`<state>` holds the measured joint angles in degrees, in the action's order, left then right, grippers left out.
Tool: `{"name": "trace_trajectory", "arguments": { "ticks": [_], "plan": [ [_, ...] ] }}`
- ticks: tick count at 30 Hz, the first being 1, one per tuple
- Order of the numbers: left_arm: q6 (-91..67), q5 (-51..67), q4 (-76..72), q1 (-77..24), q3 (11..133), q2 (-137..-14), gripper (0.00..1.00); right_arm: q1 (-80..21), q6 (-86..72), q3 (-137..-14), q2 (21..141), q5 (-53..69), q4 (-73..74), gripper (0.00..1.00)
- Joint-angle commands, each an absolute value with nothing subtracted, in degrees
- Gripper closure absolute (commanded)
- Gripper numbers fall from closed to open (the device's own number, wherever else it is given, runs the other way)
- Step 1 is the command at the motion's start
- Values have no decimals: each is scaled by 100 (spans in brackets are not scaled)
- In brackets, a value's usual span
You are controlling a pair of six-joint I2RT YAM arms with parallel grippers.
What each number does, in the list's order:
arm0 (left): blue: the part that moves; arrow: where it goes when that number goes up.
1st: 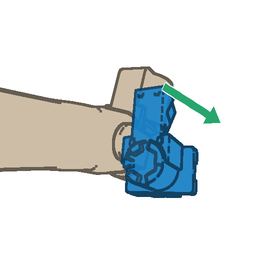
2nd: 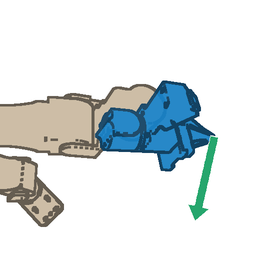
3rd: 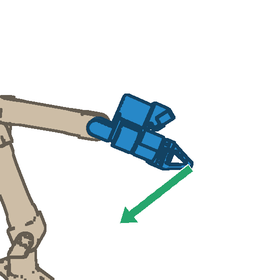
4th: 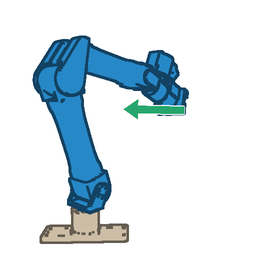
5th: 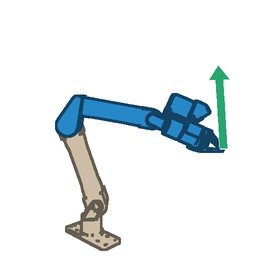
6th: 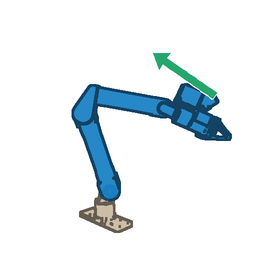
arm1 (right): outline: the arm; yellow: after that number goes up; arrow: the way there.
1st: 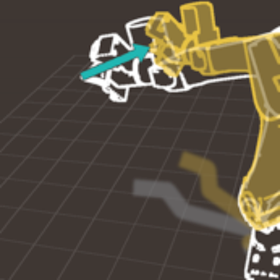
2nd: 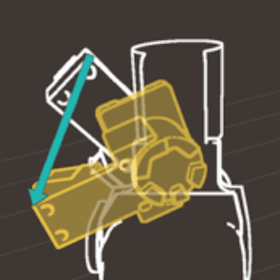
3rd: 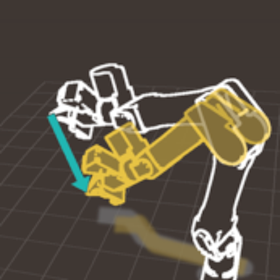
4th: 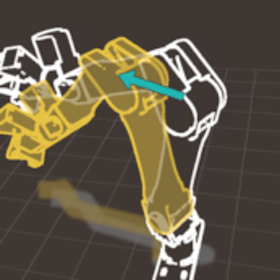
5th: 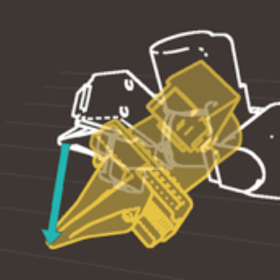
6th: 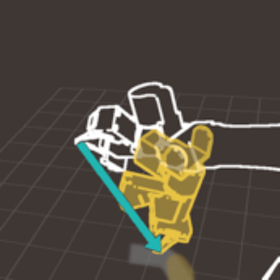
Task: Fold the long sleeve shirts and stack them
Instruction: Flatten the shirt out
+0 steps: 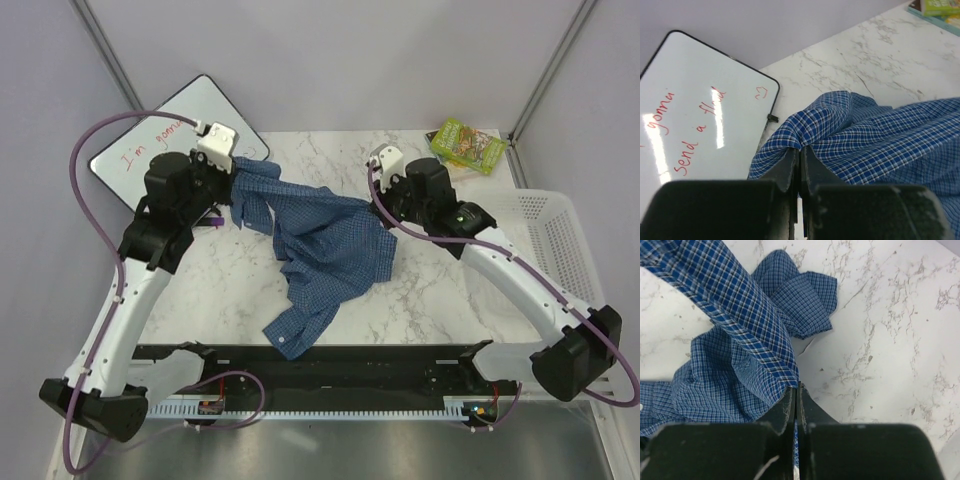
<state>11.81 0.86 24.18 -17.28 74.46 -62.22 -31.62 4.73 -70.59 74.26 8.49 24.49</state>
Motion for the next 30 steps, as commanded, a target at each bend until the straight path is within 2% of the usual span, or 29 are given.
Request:
{"name": "trace_trajectory", "arguments": {
  "ticks": [1, 6, 11, 13, 14, 15, 16, 18, 21, 30],
  "plan": [
    [1425, 791, 3006, -1854, 6944, -5889, 98, -3068, 791, -6471, 7120, 904, 2409, 100],
    [511, 852, 3050, -1898, 6662, -6371, 98, -3041, 1238, -5213, 6803, 800, 1716, 100],
    [-623, 71, 3015, -1907, 7301, -7627, 98, -2980, 1564, -4983, 6987, 694, 1433, 100],
    [-790, 192, 3067, -1916, 7584, -7927, 98, -2927, 1591, -5027, 6987, 852, 1485, 98],
    [-835, 272, 3059, -1907, 7750, -8076, 98, -2909, 1669, -5080, 6926, 983, 1511, 92],
    [-852, 359, 3067, -1907, 7839, -8129, 98, -2900, 1722, -5106, 6882, 1280, 1607, 67],
    [-879, 430, 3076, -1916, 7909, -8165, 98, -2892, 1766, -5141, 6856, 1466, 1643, 57],
    [-853, 501, 3094, -1916, 8059, -8244, 98, -2900, 1881, -5308, 6812, 1983, 1661, 44],
    [-782, 475, 3111, -1925, 8156, -8244, 98, -2909, 1811, -5685, 7100, 2232, 1529, 38],
    [-747, 299, 3199, -1942, 8174, -8060, 98, -3339, 1775, -6829, 8226, 2373, 1301, 31]
  ]
}}
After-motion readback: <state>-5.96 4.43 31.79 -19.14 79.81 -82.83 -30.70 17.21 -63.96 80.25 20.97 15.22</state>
